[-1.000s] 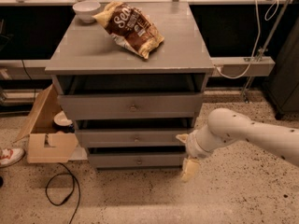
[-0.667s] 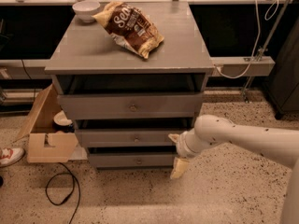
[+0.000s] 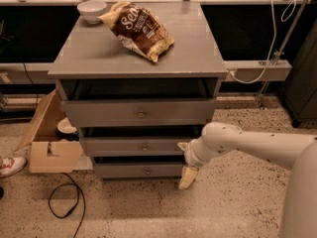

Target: Open middle drawer

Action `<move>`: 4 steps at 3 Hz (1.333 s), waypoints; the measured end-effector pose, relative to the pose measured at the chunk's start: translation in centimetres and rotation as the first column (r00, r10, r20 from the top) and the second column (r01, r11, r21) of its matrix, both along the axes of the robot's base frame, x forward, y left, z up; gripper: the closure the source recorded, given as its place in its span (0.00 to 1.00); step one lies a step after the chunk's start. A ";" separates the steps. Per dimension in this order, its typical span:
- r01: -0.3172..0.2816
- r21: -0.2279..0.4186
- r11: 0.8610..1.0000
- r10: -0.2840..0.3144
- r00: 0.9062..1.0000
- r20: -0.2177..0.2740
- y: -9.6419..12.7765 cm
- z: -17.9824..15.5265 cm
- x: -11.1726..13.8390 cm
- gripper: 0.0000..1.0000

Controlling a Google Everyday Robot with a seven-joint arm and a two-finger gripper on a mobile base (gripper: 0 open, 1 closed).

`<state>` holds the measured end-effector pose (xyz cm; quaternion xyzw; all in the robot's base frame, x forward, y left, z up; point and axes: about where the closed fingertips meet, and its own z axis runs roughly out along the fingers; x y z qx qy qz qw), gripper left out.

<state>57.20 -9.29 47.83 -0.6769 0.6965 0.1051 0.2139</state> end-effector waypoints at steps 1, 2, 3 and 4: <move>0.048 -0.118 0.992 -0.045 0.999 0.023 -1.3 -4.0 4.4 0.00; 0.077 -0.172 0.982 -0.066 0.996 0.065 -2.0 -5.6 7.2 0.00; 0.096 -0.203 0.974 -0.070 0.989 0.131 -2.3 -5.9 9.8 0.00; 0.098 -0.220 0.971 -0.066 0.986 0.151 -2.1 -6.4 11.3 0.00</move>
Offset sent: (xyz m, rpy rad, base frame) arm 0.1062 -0.0318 -0.0693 -0.2415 -0.1118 -0.1058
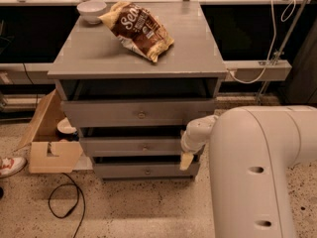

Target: Open middle drawer

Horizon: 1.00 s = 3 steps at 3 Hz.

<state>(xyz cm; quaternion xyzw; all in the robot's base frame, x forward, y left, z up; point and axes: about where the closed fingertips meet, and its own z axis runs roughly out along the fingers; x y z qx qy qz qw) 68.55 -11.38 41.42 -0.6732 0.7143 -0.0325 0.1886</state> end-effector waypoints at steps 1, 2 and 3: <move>-0.016 0.003 1.000 0.016 1.000 -0.013 0.7 -1.6 1.5 0.00; -0.046 0.021 0.999 0.047 0.999 -0.023 1.6 -2.9 2.8 0.17; -0.061 0.020 0.998 0.061 0.998 -0.004 1.9 -2.3 2.8 0.48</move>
Offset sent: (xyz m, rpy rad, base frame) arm 0.0466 0.0267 -0.0401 0.0438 0.0276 0.0899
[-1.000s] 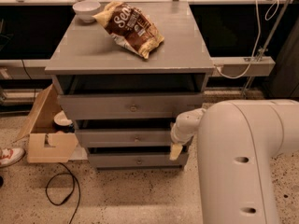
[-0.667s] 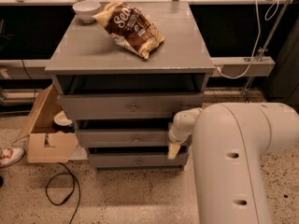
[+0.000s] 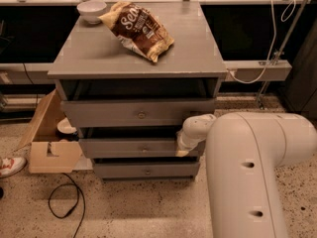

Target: Open middle drawer

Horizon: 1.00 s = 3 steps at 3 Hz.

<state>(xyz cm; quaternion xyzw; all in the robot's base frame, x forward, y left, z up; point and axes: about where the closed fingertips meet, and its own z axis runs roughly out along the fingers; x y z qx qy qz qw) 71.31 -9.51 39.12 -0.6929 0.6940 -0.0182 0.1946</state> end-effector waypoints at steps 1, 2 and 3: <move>-0.002 -0.011 1.000 0.002 1.000 0.001 -0.2 0.8 -1.9 0.72; -0.013 0.011 1.000 0.013 1.000 0.001 -0.4 1.9 -4.3 1.00; -0.013 0.011 1.000 0.013 1.000 0.001 -0.3 1.9 -4.5 1.00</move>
Offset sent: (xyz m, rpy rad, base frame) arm -0.0811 -0.0091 0.0451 0.0487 -0.0064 0.0261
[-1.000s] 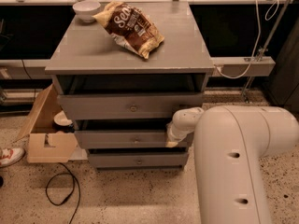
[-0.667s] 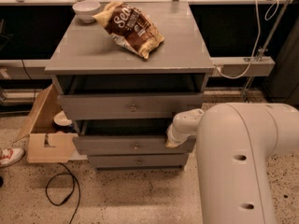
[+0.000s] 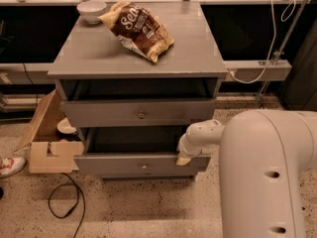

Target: Open middle drawer

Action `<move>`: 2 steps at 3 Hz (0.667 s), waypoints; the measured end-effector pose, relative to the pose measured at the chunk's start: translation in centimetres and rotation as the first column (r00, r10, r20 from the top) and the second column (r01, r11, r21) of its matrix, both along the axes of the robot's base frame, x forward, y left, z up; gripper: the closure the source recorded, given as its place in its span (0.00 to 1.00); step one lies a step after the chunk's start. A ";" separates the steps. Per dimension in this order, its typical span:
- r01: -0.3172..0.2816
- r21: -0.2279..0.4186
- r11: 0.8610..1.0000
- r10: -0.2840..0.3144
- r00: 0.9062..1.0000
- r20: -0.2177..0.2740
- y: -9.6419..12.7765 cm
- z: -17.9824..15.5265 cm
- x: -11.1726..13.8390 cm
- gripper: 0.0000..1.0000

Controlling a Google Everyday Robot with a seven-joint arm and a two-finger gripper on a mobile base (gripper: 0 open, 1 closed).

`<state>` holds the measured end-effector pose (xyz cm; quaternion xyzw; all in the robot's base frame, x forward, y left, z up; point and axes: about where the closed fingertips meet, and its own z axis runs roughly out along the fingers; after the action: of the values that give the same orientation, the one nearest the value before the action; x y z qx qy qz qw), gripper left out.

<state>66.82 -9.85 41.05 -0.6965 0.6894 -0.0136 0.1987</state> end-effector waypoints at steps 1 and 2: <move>0.000 0.000 1.000 0.000 1.000 0.000 0.0 0.0 0.0 0.82; 0.000 0.000 1.000 0.000 1.000 0.000 0.0 0.0 0.0 0.58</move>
Offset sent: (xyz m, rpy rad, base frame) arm 0.0000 0.0000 0.0000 0.0000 0.0000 0.0000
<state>66.82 -9.85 41.04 -0.6965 0.6894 -0.0136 0.1987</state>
